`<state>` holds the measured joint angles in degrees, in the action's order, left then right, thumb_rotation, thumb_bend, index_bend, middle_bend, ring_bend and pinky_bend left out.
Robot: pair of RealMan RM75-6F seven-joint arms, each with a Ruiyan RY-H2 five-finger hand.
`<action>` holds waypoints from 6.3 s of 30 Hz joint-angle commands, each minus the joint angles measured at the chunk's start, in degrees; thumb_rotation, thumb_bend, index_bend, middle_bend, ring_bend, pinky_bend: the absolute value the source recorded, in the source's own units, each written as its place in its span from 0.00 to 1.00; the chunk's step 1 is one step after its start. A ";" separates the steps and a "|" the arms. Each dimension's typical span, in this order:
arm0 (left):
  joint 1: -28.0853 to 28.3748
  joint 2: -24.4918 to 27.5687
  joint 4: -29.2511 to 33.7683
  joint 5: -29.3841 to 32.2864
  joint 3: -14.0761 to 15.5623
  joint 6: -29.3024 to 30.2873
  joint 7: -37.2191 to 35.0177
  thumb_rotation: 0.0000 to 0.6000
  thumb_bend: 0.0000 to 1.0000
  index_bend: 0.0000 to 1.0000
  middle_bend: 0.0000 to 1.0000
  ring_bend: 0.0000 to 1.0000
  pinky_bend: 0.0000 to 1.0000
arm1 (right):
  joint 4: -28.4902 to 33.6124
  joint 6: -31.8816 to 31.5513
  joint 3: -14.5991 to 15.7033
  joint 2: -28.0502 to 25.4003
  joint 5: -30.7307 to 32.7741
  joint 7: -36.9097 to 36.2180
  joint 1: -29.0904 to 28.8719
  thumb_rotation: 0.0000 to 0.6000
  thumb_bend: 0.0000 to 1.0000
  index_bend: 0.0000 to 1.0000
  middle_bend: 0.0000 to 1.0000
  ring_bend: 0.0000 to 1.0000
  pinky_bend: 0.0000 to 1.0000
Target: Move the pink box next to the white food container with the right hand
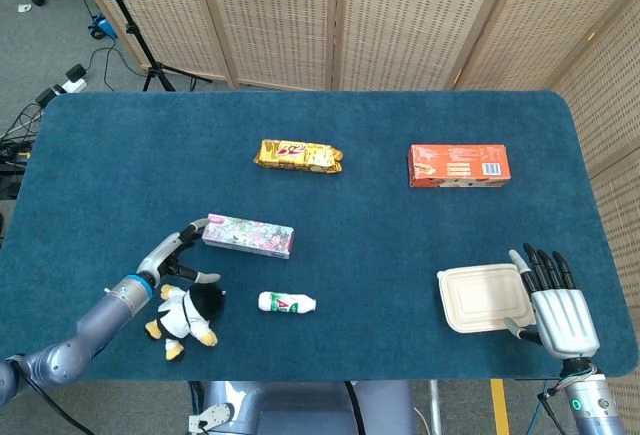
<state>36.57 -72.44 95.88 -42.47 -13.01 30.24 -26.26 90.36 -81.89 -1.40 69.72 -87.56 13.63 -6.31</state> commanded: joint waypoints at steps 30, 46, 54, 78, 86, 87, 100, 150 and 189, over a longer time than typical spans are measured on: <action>8.43 -7.00 3.96 9.67 1.72 4.46 7.93 1.00 0.00 0.00 0.00 0.00 0.00 | -0.21 0.15 -0.14 -0.07 0.29 -0.57 -0.09 1.00 0.21 0.02 0.00 0.00 0.00; 11.37 -8.48 7.09 12.42 1.26 7.09 11.18 1.00 0.00 0.00 0.00 0.00 0.00 | -0.11 -0.02 0.03 -0.05 -0.13 -0.63 -0.09 1.00 0.21 0.02 0.00 0.00 0.00; 13.10 -9.44 7.42 14.75 1.12 8.10 12.73 1.00 0.00 0.00 0.00 0.00 0.00 | 0.03 -0.11 -0.07 -0.27 -0.10 -0.95 -0.08 1.00 0.21 0.02 0.00 0.00 0.00; 11.81 -6.28 9.72 10.39 -0.09 15.40 16.27 1.00 0.00 0.00 0.00 0.00 0.00 | -0.15 0.27 0.28 -0.05 -0.31 -0.66 -0.14 1.00 0.21 0.02 0.00 0.00 0.00; 6.18 -1.75 8.65 -5.04 4.97 29.77 26.06 1.00 0.00 0.00 0.00 0.00 0.00 | -0.53 1.19 0.18 1.00 0.43 1.33 -0.49 1.00 0.21 0.02 0.00 0.00 0.00; 5.51 -1.91 7.86 -6.82 5.67 31.44 27.28 1.00 0.00 0.00 0.00 0.00 0.00 | -0.57 1.30 0.14 1.14 0.55 1.56 -0.55 1.00 0.21 0.02 0.00 0.00 0.00; -3.01 -2.40 1.31 -26.01 12.08 46.65 37.48 1.00 0.00 0.00 0.00 0.00 0.00 | -1.44 2.57 -1.19 3.31 3.24 4.36 -1.41 1.00 0.21 0.02 0.00 0.00 0.00; -15.85 -3.27 -4.77 -36.16 12.17 45.87 33.69 1.00 0.00 0.00 0.00 0.00 0.00 | 16.37 4.59 -9.68 17.74 18.89 40.98 -13.51 1.00 0.21 0.02 0.00 0.00 0.00; -17.28 0.37 -2.97 -38.06 9.74 43.57 26.11 1.00 0.00 0.00 0.00 0.00 0.00 | 17.78 -3.74 -7.54 33.51 29.66 58.05 -20.98 1.00 0.21 0.02 0.00 0.00 0.00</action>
<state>19.33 -72.19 92.86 -80.59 -3.17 73.86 0.01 108.21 -85.41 -9.16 102.92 -57.95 71.50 -27.12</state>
